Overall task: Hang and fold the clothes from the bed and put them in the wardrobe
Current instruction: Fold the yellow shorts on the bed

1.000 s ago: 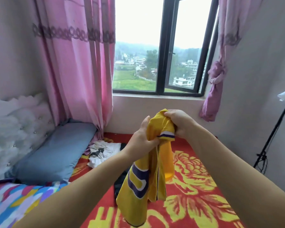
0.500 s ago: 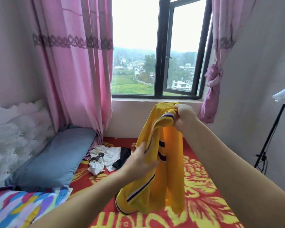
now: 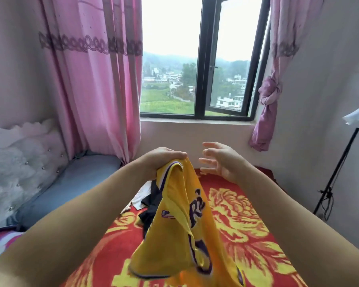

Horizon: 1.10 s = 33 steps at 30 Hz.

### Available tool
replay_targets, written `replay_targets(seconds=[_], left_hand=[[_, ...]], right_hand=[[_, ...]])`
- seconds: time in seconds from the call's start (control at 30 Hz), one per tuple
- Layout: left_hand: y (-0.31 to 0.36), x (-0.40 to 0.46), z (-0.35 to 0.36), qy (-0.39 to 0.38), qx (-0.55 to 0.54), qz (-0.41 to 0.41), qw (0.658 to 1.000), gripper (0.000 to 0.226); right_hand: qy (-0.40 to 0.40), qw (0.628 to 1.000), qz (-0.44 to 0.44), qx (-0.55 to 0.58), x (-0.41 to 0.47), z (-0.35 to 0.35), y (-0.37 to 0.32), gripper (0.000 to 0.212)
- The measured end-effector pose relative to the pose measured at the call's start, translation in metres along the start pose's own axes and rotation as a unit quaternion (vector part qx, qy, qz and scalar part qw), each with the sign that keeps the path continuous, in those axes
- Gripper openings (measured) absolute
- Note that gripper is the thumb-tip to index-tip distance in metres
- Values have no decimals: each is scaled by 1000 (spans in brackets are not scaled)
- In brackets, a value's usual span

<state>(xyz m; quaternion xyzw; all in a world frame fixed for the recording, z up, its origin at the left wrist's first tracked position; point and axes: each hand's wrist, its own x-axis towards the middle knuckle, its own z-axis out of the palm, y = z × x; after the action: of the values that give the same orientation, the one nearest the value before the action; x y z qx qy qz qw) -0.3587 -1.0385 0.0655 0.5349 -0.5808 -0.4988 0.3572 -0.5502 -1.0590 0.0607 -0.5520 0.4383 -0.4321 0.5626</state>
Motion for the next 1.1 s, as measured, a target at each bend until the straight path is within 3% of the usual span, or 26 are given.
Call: replay_targets(seconds=[0.1, 0.23, 0.27, 0.33, 0.4, 0.47, 0.5, 0.57, 0.6, 0.63, 0.7, 0.8, 0.87, 0.9, 0.93, 1.0, 1.1], left_hand=[[19, 0, -4, -89, 156, 3, 984, 27], [55, -13, -14, -178, 328, 56, 926, 12], [63, -16, -15, -181, 368, 84, 908, 7], [71, -20, -17, -151, 433, 142, 877, 4], [69, -22, -18, -67, 421, 210, 880, 10], [52, -25, -17, 40, 288, 263, 920, 34], [39, -26, -17, 59, 207, 251, 944, 45], [9, -27, -12, 0, 120, 153, 981, 52], [-8, -25, -9, -44, 113, 106, 987, 45], [-22, -23, -7, -67, 112, 85, 988, 31], [-30, -19, -9, -26, 108, 110, 988, 6], [-15, -16, -22, 41, 137, 143, 979, 16], [3, -16, -27, 8, 190, 150, 970, 20], [9, -14, -27, -12, 226, 149, 963, 22], [14, -12, -26, -19, 268, 152, 951, 23], [16, -6, -21, 17, 342, 171, 924, 24], [-2, 2, -12, 75, 319, 182, 927, 19]], right_hand=[[-84, 980, -106, -144, -11, 7, -8, 69], [-244, 954, -80, -153, -13, 17, -13, 97], [-252, 950, -84, -161, -12, 21, -11, 91], [-236, 949, -100, -185, -10, 32, -9, 55], [-150, 962, -101, -205, -8, 42, -10, 24], [-66, 978, -109, -164, -3, 44, -15, 19], [-44, 985, -113, -122, -2, 44, -19, 19], [-20, 993, -112, -35, 1, 41, -27, 17], [-11, 994, -113, -12, 2, 39, -31, 13], [-4, 993, -117, -13, 3, 37, -33, 10], [2, 991, -131, -41, 4, 30, -34, 7], [-33, 984, -132, -113, 2, 17, -32, 37], [-74, 969, -114, -206, 0, 12, -30, 63], [-97, 954, -118, -257, -2, 13, -30, 65], [-112, 937, -134, -304, -2, 15, -29, 55], [-94, 904, -184, -374, -4, 22, -30, 15], [-31, 900, -218, -376, -4, 19, -36, 19]])
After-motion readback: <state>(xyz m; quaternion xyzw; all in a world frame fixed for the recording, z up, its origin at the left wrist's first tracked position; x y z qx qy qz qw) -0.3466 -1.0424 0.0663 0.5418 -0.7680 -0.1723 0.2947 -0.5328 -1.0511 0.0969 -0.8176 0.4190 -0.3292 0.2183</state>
